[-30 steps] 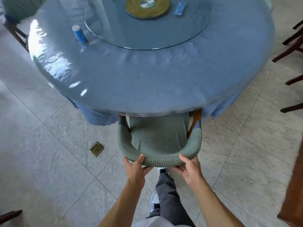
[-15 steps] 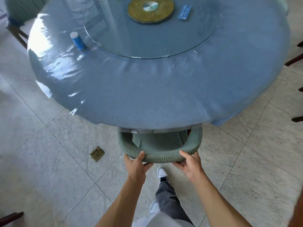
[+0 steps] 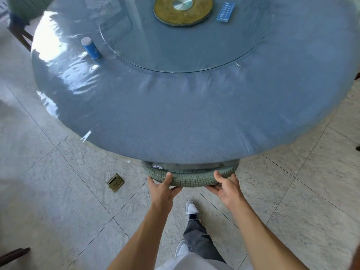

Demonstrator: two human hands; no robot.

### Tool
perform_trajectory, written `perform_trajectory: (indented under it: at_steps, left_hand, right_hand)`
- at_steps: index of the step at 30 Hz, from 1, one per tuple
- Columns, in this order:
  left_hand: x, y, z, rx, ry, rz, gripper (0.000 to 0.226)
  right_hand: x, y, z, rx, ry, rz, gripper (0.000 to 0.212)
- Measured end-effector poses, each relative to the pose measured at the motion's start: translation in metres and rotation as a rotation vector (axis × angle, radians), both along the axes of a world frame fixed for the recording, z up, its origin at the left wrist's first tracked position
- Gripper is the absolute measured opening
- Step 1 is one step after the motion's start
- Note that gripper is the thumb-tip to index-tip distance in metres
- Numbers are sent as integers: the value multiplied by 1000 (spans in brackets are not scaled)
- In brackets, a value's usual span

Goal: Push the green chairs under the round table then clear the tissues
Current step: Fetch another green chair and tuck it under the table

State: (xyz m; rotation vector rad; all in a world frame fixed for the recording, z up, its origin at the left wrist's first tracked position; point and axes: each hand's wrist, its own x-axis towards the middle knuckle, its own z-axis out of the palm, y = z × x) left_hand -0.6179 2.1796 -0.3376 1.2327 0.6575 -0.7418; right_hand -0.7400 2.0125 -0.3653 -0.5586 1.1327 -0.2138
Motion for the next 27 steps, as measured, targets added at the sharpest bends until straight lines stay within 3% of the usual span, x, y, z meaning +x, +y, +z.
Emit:
perform_trajectory:
  at_steps: [8, 23, 27]
  left_hand:
    - [14, -16, -2, 28, 7, 7, 61]
    - [16, -13, -2, 6, -6, -15, 53]
    - [15, -6, -2, 13, -2, -14, 66]
  right_hand:
    - [14, -16, -4, -11, 5, 20, 40]
    - [18, -13, 1, 5, 23, 8, 43]
    - [18, -8, 8, -36, 48, -4, 39]
